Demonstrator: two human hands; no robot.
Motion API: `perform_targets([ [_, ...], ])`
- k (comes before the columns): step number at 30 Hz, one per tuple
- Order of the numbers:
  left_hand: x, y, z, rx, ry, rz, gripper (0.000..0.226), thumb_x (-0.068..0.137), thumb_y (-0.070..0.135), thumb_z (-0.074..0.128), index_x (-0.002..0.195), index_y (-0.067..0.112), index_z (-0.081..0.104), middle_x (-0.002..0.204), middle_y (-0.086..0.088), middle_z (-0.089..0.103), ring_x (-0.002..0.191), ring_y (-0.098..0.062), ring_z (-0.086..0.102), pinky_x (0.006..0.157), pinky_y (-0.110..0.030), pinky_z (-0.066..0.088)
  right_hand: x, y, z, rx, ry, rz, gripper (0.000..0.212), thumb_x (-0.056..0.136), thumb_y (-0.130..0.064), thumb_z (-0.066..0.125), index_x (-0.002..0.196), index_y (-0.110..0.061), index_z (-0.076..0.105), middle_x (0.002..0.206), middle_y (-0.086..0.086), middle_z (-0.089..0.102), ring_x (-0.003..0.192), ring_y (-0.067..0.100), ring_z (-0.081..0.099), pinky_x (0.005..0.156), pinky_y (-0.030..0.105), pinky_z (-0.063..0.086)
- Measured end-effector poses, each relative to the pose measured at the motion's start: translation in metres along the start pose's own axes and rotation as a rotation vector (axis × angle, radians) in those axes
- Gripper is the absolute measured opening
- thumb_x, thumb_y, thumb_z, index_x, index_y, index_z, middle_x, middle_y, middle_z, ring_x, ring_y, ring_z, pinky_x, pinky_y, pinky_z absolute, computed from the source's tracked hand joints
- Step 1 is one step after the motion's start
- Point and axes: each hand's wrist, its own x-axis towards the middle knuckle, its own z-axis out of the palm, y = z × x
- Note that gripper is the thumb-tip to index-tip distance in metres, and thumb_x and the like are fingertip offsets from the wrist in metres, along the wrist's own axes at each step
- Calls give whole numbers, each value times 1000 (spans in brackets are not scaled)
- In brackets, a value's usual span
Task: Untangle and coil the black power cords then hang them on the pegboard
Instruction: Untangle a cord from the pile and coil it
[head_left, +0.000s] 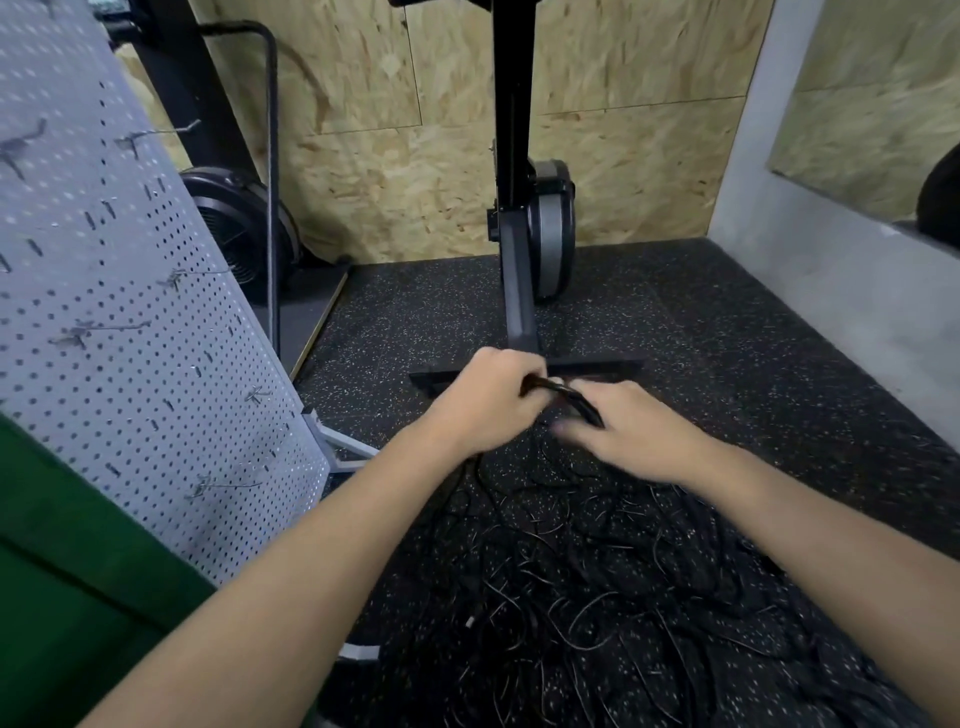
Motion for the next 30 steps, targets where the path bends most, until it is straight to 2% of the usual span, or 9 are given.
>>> perform_targets([
  [1,2,0,1,-23,13,2,20,99,18,66,79,19,65,66,14,58,56,-1,50,53,-16,32,0,-4,-1,67,37,-17,10,104,-34,60,104,-25,65,98,-3,75,89,16,71,78,32,55],
  [4,-9,-22,10,-220,-53,-135,19,104,30,64,88,23,71,70,12,64,51,-2,46,51,-17,34,-4,-10,-19,202,111,6,25,109,-30,49,88,-23,61,69,-2,61,61,18,55,54,28,42],
  [9,-45,-88,48,-239,-325,-509,37,107,45,55,95,21,81,98,2,78,95,-25,72,84,-32,47,-5,-6,-40,411,250,35,23,109,-23,50,95,-10,64,69,7,46,64,22,43,68,38,33],
  [12,-48,-98,36,-297,-257,-538,50,108,53,47,90,17,78,97,-3,79,87,-20,71,82,-36,49,-4,11,-43,259,304,88,25,108,-25,50,89,-16,62,64,1,49,60,21,46,64,37,33],
  [15,-32,-82,10,-437,-64,-546,45,111,45,43,83,13,57,67,3,62,61,-16,65,70,-40,52,-3,30,-43,76,206,211,20,106,-32,56,108,-13,63,83,4,66,69,19,57,63,38,43],
  [20,-3,-29,-20,-314,-8,-293,33,108,34,54,78,21,57,59,11,49,50,-10,44,54,-28,34,-4,19,-28,-76,97,113,109,82,-48,84,165,-26,16,158,-8,45,141,21,46,119,45,37],
  [22,2,-7,-21,-209,-68,-165,24,105,32,59,83,24,64,63,10,55,48,-2,44,50,-25,32,-2,4,-17,-18,82,16,92,85,-48,82,159,-30,31,143,-17,52,128,12,53,110,38,44],
  [25,3,7,-16,-207,-77,-88,14,102,30,64,95,19,70,71,8,62,55,-1,49,54,-24,37,3,-3,-5,98,94,-2,10,102,-41,60,103,-32,63,96,-7,74,87,22,71,76,41,52],
  [30,-18,-35,9,-201,-264,-212,12,103,24,62,93,23,68,91,0,75,84,-18,69,86,-34,54,1,1,-16,278,174,-89,29,110,-31,46,88,-17,56,72,-1,58,68,8,64,82,44,61],
])
